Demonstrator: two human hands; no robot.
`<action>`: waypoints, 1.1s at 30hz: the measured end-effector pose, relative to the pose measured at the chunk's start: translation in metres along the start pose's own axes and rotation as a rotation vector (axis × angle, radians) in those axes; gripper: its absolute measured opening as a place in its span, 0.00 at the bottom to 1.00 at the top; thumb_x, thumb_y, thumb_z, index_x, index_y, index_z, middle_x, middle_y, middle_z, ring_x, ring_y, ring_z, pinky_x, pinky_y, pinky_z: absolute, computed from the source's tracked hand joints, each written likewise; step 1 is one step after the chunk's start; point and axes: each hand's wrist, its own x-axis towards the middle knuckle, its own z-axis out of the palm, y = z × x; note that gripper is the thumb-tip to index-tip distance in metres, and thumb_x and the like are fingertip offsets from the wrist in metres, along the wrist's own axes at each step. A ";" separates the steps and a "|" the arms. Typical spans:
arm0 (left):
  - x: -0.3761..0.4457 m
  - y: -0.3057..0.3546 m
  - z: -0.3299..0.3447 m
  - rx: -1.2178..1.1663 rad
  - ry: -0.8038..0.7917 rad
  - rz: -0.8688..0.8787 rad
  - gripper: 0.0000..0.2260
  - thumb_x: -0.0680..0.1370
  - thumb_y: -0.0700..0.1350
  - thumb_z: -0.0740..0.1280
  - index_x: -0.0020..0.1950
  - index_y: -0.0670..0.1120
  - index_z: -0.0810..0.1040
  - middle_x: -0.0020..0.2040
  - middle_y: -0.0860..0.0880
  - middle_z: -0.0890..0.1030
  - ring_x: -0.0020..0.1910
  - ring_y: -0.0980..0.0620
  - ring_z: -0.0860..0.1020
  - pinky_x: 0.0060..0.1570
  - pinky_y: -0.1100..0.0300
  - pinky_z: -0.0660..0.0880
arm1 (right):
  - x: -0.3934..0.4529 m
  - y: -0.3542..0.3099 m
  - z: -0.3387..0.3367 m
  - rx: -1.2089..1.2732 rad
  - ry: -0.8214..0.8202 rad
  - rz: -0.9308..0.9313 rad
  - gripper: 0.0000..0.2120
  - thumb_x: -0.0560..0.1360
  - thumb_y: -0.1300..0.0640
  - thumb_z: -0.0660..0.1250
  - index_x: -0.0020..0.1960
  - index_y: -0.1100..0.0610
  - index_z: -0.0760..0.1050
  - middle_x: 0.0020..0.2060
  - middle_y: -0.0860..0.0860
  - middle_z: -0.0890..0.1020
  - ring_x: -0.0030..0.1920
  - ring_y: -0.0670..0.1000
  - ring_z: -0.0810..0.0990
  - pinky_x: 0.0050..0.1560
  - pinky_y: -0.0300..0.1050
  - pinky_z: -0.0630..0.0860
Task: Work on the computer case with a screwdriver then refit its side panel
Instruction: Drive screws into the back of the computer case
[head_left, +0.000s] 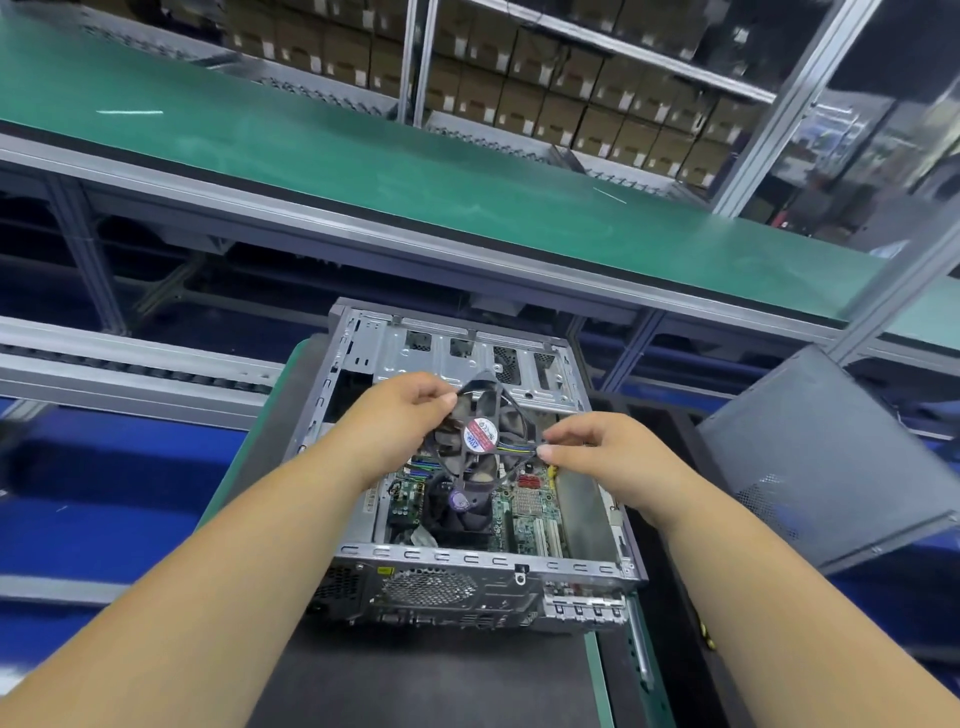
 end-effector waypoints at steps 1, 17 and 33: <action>-0.001 0.000 0.000 -0.008 -0.003 -0.001 0.06 0.79 0.52 0.65 0.49 0.57 0.82 0.46 0.56 0.84 0.49 0.54 0.82 0.58 0.49 0.76 | 0.002 -0.002 0.000 0.020 -0.008 0.007 0.05 0.71 0.48 0.76 0.46 0.43 0.84 0.42 0.38 0.85 0.45 0.38 0.83 0.46 0.33 0.73; -0.013 -0.015 0.005 0.257 -0.291 0.001 0.09 0.79 0.59 0.61 0.57 0.63 0.77 0.55 0.63 0.79 0.55 0.62 0.76 0.56 0.59 0.73 | 0.015 0.011 0.037 -0.582 -0.303 -0.130 0.09 0.72 0.47 0.74 0.51 0.41 0.80 0.45 0.37 0.82 0.48 0.39 0.78 0.52 0.43 0.76; 0.010 -0.009 0.028 0.639 -0.825 -0.166 0.12 0.74 0.58 0.71 0.32 0.56 0.81 0.27 0.60 0.76 0.30 0.61 0.75 0.39 0.65 0.73 | 0.030 0.019 0.037 -0.374 -0.576 -0.115 0.03 0.74 0.53 0.70 0.46 0.45 0.81 0.35 0.35 0.80 0.37 0.38 0.77 0.43 0.34 0.74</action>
